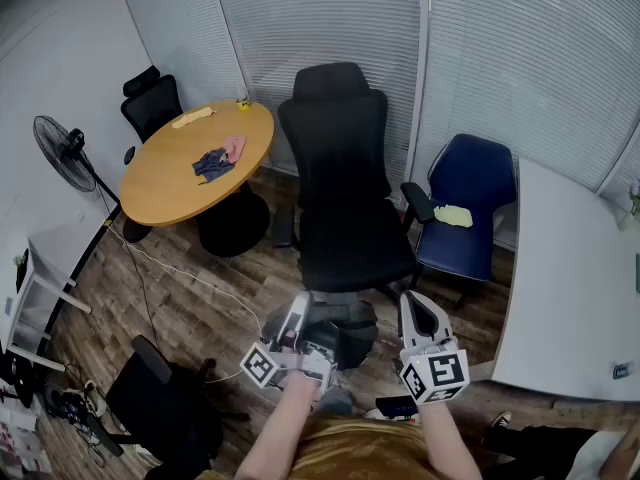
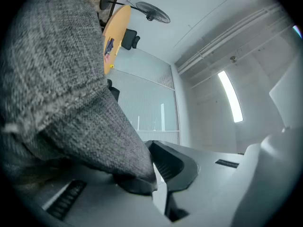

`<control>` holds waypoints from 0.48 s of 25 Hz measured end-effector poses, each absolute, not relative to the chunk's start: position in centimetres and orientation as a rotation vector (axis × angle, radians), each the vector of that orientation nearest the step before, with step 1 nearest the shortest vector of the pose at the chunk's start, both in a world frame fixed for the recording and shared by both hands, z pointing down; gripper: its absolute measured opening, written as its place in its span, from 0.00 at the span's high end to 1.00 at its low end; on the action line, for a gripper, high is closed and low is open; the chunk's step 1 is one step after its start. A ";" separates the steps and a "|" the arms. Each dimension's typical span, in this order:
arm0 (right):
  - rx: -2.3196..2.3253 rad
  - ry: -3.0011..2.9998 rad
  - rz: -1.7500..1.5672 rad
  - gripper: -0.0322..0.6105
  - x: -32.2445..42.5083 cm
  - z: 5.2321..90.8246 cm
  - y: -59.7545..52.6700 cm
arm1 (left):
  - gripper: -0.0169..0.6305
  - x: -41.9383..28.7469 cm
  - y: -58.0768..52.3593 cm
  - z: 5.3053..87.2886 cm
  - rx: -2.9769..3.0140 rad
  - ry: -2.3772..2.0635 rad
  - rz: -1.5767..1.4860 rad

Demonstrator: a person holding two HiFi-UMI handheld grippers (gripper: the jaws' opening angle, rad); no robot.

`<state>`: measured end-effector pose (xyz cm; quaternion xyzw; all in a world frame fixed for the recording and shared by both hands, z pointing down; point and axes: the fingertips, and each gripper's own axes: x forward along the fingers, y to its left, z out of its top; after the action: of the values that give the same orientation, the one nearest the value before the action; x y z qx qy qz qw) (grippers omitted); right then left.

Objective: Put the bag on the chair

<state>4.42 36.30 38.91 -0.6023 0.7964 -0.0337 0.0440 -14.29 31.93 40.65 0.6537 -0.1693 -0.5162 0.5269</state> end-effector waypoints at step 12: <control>-1.807 2.458 -0.085 0.93 5.3 38.4 36.5 | 0.94 -14.2 31.7 38.7 1.587 -0.422 -1.281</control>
<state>5.30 36.53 38.39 -0.5916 0.8045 -0.0280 0.0447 -14.22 31.75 38.75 0.6577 -0.1748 -0.5309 0.5050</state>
